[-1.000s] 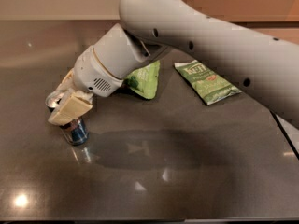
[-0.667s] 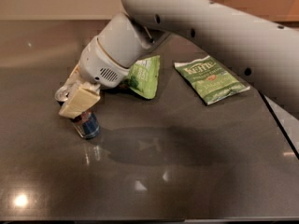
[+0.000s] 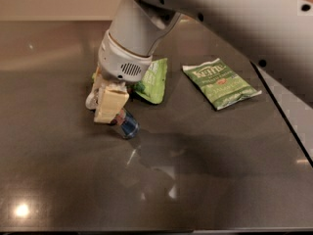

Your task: Knock redbull can over

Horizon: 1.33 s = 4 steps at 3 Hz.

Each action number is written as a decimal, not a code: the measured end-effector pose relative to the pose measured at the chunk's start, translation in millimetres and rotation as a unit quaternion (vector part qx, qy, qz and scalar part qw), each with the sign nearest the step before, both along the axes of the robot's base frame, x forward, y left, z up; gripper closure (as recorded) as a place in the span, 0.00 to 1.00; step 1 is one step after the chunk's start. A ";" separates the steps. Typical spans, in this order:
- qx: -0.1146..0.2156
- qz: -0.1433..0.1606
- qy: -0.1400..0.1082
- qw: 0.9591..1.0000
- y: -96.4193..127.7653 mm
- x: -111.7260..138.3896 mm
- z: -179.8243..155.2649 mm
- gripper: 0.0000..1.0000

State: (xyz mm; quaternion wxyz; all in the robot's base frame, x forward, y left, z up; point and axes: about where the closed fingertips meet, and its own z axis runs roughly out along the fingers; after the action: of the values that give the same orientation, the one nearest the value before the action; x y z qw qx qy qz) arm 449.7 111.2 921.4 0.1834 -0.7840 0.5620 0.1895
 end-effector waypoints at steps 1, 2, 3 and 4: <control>-0.053 0.024 -0.021 0.998 -16.1 -7.0 -5.6 1.00; -0.089 0.047 -0.035 0.994 -22.2 -13.3 -14.4 0.82; -0.117 0.068 -0.051 0.989 -23.3 -20.0 -22.6 0.59; -0.136 0.085 -0.070 0.985 -22.2 -26.0 -26.8 0.36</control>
Offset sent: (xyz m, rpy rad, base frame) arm -0.0197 -0.0327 -0.0250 -0.2708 -0.0935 0.1462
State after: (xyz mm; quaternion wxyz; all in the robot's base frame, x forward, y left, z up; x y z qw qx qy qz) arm 423.7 89.0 894.6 0.0974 -0.8576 0.5000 0.0714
